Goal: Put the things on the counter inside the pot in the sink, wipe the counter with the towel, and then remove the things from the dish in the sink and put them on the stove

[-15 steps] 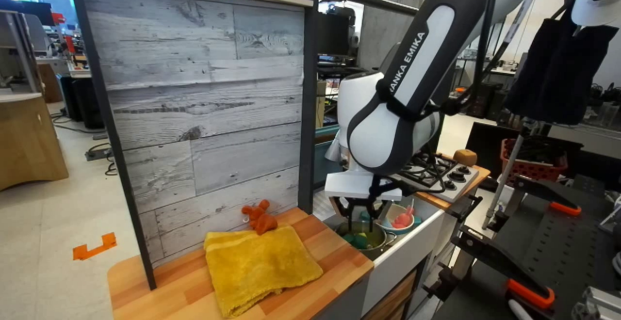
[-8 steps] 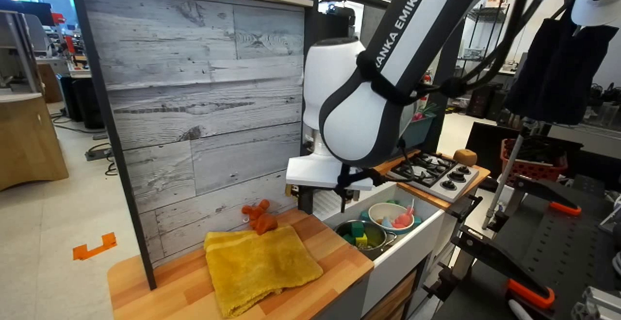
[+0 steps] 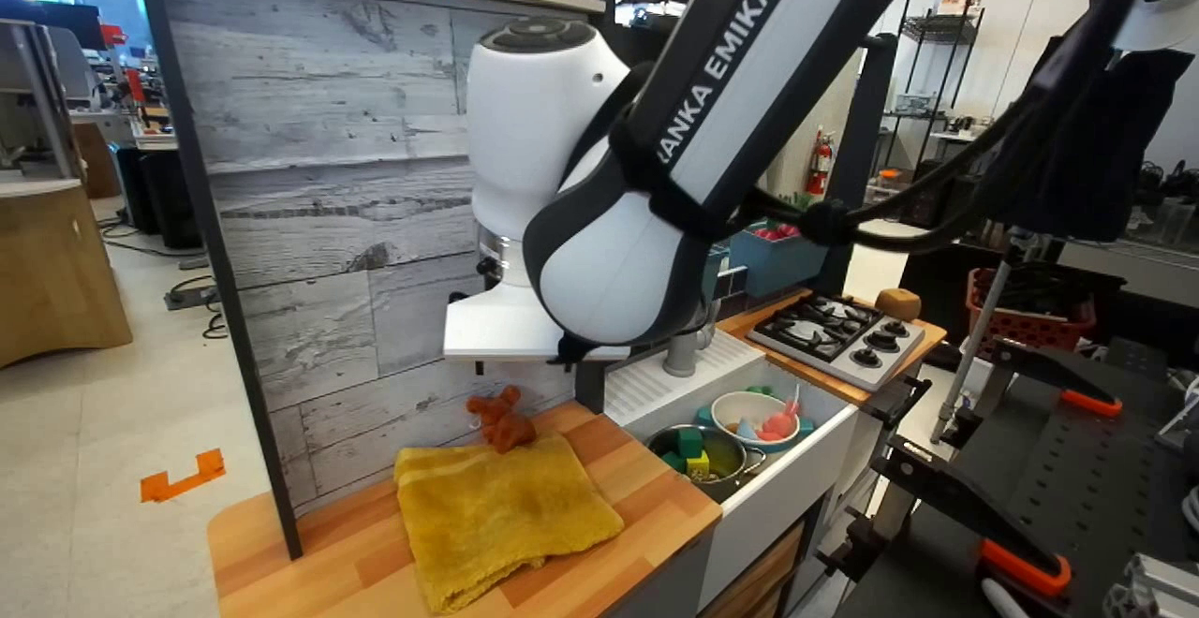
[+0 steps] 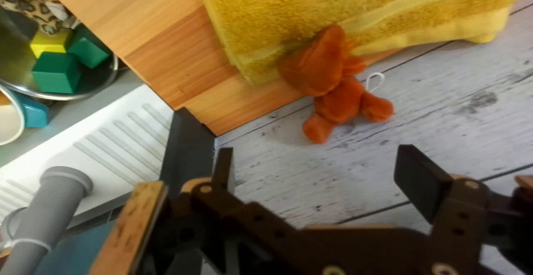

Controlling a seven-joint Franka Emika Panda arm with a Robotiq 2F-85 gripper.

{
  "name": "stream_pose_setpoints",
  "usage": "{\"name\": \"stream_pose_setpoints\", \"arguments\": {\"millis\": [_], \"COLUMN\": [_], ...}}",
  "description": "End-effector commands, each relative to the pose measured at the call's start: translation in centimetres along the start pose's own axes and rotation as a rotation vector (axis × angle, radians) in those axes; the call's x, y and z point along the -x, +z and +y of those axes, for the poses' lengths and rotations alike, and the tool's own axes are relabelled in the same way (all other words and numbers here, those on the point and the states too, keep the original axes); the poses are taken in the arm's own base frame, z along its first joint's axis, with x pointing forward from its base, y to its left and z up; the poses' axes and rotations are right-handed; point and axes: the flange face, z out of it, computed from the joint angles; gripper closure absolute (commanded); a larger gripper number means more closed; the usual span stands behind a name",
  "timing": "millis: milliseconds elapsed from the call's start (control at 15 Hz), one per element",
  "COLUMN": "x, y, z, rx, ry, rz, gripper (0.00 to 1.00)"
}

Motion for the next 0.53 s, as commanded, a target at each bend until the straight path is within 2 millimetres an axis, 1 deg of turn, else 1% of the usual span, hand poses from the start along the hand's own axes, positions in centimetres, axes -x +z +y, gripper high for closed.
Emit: {"name": "stream_pose_setpoints", "arguments": {"millis": [0, 67, 133, 200, 333, 400, 467], "x": [-0.4, -0.4, -0.3, -0.1, 0.4, 0.7, 0.9], "y": [2.0, 2.7, 3.2, 3.8, 4.7, 5.0, 5.2], "z": [-1.9, -2.1, -2.2, -2.4, -2.7, -3.0, -3.3], "rx": [-0.037, -0.041, -0.042, -0.04, -0.043, -0.053, -0.06], "ry": [-0.015, -0.014, -0.014, -0.017, -0.021, -0.019, -0.019], "rz": [0.011, 0.011, 0.009, 0.006, -0.014, -0.024, -0.032], "gripper": [0.08, 0.12, 0.12, 0.16, 0.21, 0.29, 0.26]}}
